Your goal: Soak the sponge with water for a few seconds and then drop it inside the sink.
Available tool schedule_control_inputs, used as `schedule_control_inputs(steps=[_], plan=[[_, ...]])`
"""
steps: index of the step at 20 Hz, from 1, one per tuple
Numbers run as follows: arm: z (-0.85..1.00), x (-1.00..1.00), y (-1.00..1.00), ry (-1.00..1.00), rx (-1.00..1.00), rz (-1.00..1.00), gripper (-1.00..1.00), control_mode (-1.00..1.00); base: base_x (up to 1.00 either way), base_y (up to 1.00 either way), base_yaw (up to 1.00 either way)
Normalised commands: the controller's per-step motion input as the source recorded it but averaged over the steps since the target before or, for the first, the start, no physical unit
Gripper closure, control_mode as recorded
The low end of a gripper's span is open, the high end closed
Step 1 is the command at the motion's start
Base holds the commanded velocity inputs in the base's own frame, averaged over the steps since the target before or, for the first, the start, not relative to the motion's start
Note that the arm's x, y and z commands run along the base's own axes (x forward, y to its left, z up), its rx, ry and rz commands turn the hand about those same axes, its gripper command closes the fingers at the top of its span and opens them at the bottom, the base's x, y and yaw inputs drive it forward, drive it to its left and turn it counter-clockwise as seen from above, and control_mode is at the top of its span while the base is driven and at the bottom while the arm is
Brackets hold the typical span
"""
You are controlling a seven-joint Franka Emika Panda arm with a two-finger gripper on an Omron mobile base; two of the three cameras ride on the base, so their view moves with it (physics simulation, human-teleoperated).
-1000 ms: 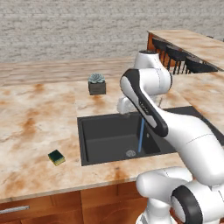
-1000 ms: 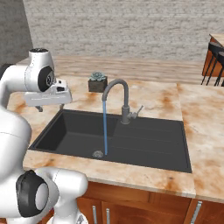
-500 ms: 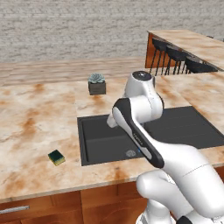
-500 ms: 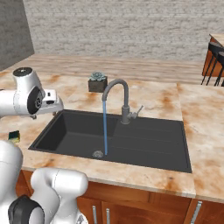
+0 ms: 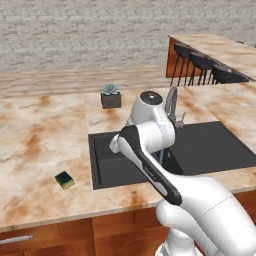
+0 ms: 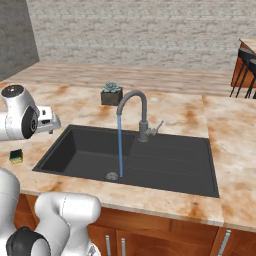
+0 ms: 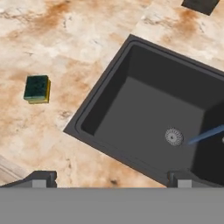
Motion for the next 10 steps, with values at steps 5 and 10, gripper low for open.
schedule_control_inputs(steps=[5,10], plan=[[0.0,0.01,0.35,0.0,0.0,0.04,-1.0,-1.0,0.0,0.0,0.0],[0.0,0.13,0.3,0.0,0.04,0.0,-1.0,-1.0,0.0,0.0,0.0]])
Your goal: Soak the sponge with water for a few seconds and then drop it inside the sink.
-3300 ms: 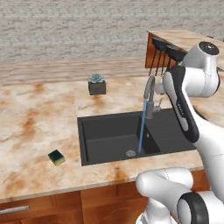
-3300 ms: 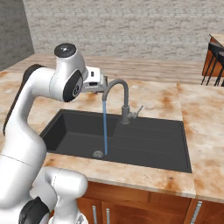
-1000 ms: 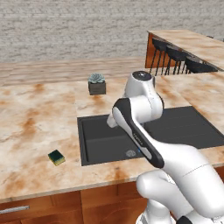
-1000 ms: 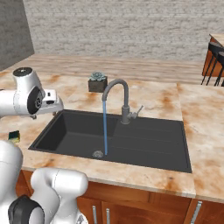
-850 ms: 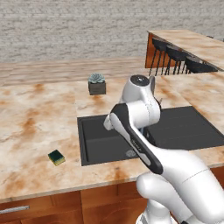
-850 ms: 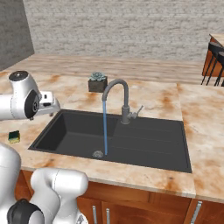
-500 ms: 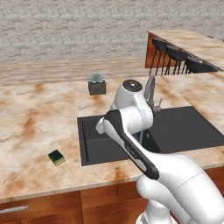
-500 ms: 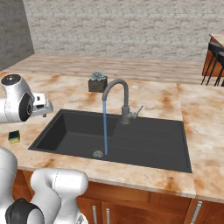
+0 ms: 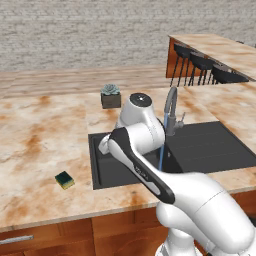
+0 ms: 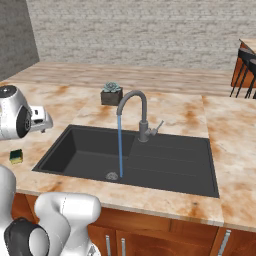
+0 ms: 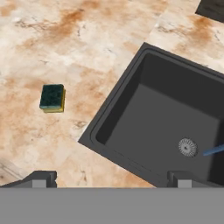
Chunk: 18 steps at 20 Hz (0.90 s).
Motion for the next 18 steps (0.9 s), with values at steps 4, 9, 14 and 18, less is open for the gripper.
schedule_control_inputs(steps=[4,9,14,18], plan=[[0.0,0.29,0.14,0.03,0.08,-0.01,-1.0,-1.0,0.0,0.0,0.0],[0.0,0.25,0.1,0.06,0.14,-0.02,-1.0,-1.0,0.0,0.0,0.0],[-0.01,0.22,0.13,0.16,0.08,0.0,-1.0,-1.0,0.0,0.0,0.0],[-0.04,0.08,0.28,0.26,0.0,0.0,-1.0,-1.0,0.0,0.0,0.0]])
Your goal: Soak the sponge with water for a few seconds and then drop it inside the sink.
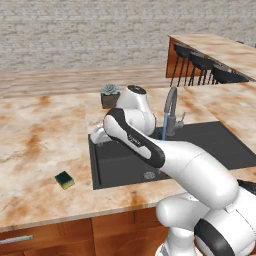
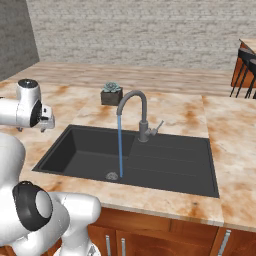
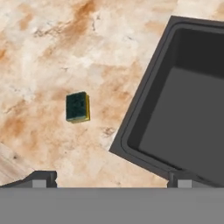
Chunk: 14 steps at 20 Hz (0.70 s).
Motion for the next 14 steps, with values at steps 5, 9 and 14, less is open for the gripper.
schedule_control_inputs(steps=[5,9,14], plan=[[0.0,0.0,0.45,0.22,-0.03,0.0,-1.0,-1.0,0.0,0.0,0.0],[-0.03,0.0,0.49,0.06,-0.05,0.0,-1.0,-1.0,0.0,0.0,0.0],[-0.16,0.0,0.45,-0.17,-0.11,0.0,-1.0,-1.0,0.0,0.0,0.0]])
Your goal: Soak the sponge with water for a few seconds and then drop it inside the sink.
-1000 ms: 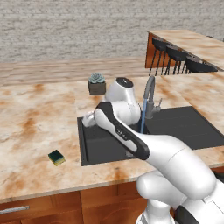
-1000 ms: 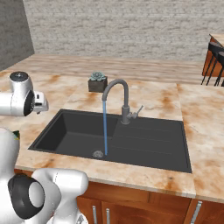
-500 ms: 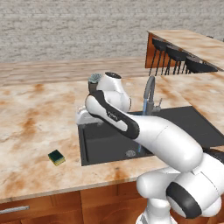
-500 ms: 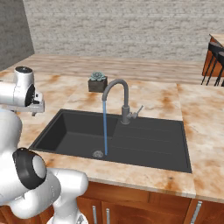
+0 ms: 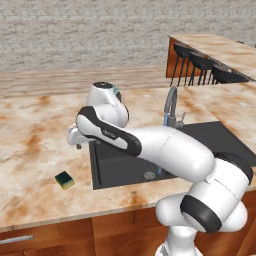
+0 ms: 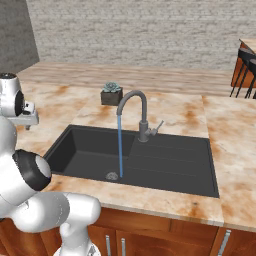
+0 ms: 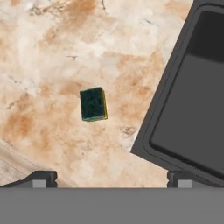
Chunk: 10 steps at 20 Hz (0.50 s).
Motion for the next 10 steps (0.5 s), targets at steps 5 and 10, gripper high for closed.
schedule_control_inputs(steps=[5,10], plan=[[-0.03,0.0,0.21,-0.11,-0.09,0.0,-1.0,-1.0,0.0,0.0,0.0],[-0.08,0.0,0.01,-0.03,-0.02,0.0,-1.0,-1.0,0.0,0.0,0.0]])
